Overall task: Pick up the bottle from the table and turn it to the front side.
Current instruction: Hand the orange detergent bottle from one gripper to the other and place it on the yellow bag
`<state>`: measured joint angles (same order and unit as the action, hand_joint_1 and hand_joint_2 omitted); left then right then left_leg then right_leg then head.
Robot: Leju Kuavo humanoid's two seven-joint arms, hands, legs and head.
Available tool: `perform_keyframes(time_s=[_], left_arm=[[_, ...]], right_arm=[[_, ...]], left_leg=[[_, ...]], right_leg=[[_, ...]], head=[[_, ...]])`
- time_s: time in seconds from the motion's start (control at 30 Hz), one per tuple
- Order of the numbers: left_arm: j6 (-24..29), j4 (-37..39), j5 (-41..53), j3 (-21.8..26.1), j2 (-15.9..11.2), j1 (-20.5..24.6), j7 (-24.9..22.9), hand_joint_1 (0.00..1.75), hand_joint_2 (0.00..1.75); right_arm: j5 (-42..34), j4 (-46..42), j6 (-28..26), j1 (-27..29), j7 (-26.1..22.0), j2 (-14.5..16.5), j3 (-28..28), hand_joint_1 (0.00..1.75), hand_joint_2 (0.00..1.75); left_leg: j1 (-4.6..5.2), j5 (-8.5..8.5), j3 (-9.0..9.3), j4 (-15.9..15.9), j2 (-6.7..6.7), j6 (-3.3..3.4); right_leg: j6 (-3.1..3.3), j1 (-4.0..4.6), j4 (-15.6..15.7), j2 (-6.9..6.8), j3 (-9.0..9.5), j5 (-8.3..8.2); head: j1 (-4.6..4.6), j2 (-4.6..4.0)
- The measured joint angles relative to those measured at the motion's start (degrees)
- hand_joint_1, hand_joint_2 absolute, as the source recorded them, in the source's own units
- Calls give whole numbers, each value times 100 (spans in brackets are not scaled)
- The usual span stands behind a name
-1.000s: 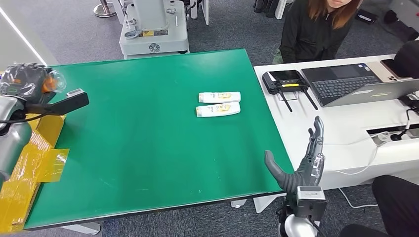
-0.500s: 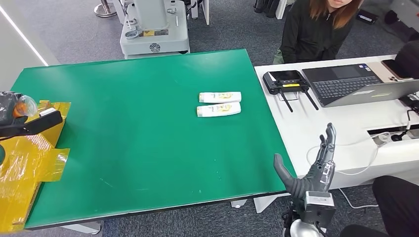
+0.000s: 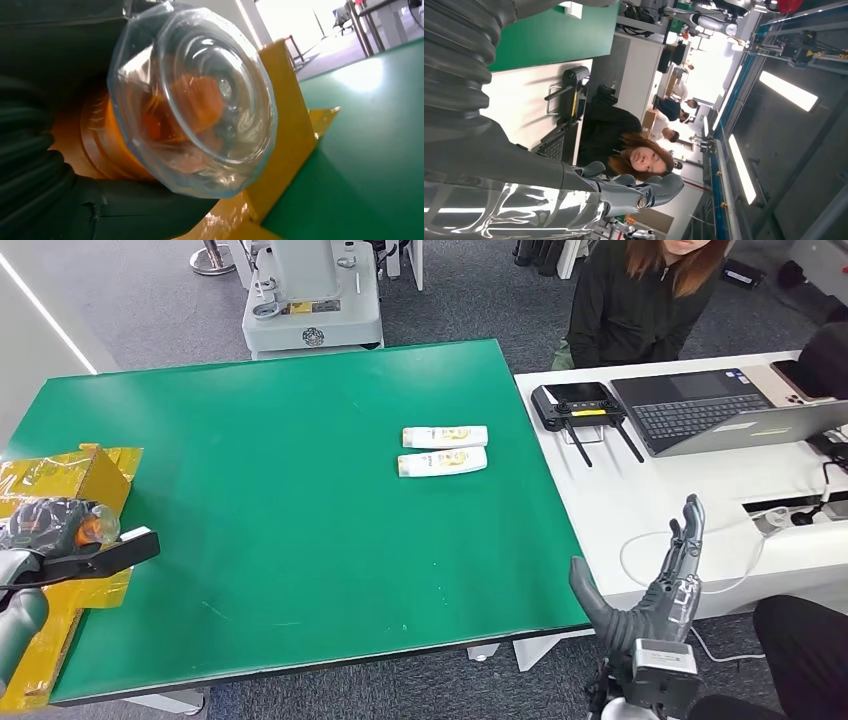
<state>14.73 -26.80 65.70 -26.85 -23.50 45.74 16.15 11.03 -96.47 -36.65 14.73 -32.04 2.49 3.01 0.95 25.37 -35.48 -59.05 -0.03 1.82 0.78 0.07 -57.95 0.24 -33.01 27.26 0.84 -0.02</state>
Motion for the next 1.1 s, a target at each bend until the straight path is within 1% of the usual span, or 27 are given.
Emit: perform_keyframes(time_s=[0.2,0.4,0.53,0.7,0.97,1.1], left_arm=[[-8,-69,-133,150,7,-309,91,175,175],[9,-96,-241,305,-18,-661,293,175,175],[-1,-95,-198,332,46,-762,317,175,175],[16,-90,-134,339,252,-764,337,175,175],[210,-79,-32,337,652,-766,440,175,175],[312,-77,-39,337,766,-797,477,175,175]], right_arm=[[113,-193,50,119,114,25,-22,0,175],[215,-309,82,231,138,43,-23,0,175],[305,-361,84,260,197,54,-22,0,175],[415,-408,133,229,327,57,-17,0,175],[506,-390,287,58,464,55,3,0,175],[503,-289,349,-57,478,54,32,0,175]], left_leg=[[0,0,0,0,0,0],[-1,3,0,1,2,-4],[0,2,0,1,-4,-4],[2,2,1,0,-12,-4],[3,-3,4,0,-24,-9],[3,-3,9,0,-20,-10]], right_leg=[[1,0,0,0,0,0],[3,0,0,1,-2,2],[3,0,1,-3,-1,2],[3,-1,1,-9,5,2],[3,-2,-1,-21,10,1],[5,-2,-4,-18,11,0]], head=[[0,0],[-1,0],[0,0],[1,0],[1,0],[-1,0]])
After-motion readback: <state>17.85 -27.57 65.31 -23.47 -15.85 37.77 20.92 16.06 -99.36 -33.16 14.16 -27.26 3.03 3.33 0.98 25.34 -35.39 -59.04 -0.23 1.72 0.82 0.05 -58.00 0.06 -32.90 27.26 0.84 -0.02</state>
